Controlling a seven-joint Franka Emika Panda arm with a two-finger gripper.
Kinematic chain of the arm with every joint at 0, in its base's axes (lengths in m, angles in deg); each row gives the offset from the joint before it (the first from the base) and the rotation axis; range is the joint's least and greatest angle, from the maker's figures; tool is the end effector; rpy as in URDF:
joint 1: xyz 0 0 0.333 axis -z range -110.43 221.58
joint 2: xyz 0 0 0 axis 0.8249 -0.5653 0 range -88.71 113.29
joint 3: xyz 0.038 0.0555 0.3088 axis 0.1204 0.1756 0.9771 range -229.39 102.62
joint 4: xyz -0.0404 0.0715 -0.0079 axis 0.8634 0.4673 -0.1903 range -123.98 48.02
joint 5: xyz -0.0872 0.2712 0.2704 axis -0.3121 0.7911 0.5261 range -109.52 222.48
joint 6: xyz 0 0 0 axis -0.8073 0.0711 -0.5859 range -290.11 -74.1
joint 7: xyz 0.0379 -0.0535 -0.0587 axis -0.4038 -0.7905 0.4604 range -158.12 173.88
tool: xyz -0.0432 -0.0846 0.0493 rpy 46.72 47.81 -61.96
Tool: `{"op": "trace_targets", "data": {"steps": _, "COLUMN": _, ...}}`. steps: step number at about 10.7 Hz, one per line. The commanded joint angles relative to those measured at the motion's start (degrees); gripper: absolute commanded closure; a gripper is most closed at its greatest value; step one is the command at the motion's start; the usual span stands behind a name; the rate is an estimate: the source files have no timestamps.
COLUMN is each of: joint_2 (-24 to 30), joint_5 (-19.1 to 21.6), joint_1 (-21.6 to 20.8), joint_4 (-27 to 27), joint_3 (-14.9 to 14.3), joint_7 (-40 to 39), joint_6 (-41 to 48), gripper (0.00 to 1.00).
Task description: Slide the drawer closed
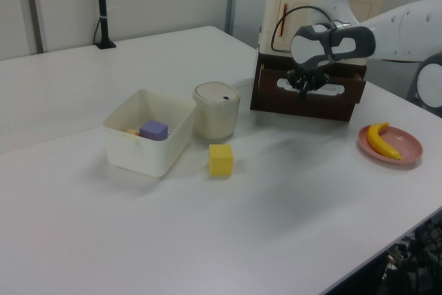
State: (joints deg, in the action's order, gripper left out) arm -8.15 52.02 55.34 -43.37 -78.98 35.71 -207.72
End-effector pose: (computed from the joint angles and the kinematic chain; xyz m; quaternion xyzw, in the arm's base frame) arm 0.6637 -0.1620 0.4382 0.9292 -0.3282 0.1588 0.0606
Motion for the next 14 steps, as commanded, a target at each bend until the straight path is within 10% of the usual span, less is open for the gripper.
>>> {"op": "trace_targets", "data": {"steps": 1, "joint_2": -2.76, "joint_5": -0.99, "joint_1": 1.72, "joint_4": 3.35, "joint_3": -1.19, "joint_7": 3.98, "joint_6": -6.59, "gripper": 0.89}}
{"op": "trace_targets", "data": {"steps": 8, "joint_2": -1.37, "joint_5": -3.18, "joint_1": 1.91, "joint_4": 3.37, "joint_3": -1.11, "joint_7": 4.44, "joint_6": -8.9, "gripper": 0.89}}
{"op": "trace_targets", "data": {"steps": 14, "joint_2": 10.05, "joint_5": 1.27, "joint_1": -3.9, "joint_4": 0.29, "joint_3": 6.09, "joint_7": -17.33, "joint_6": 21.22, "gripper": 0.85}}
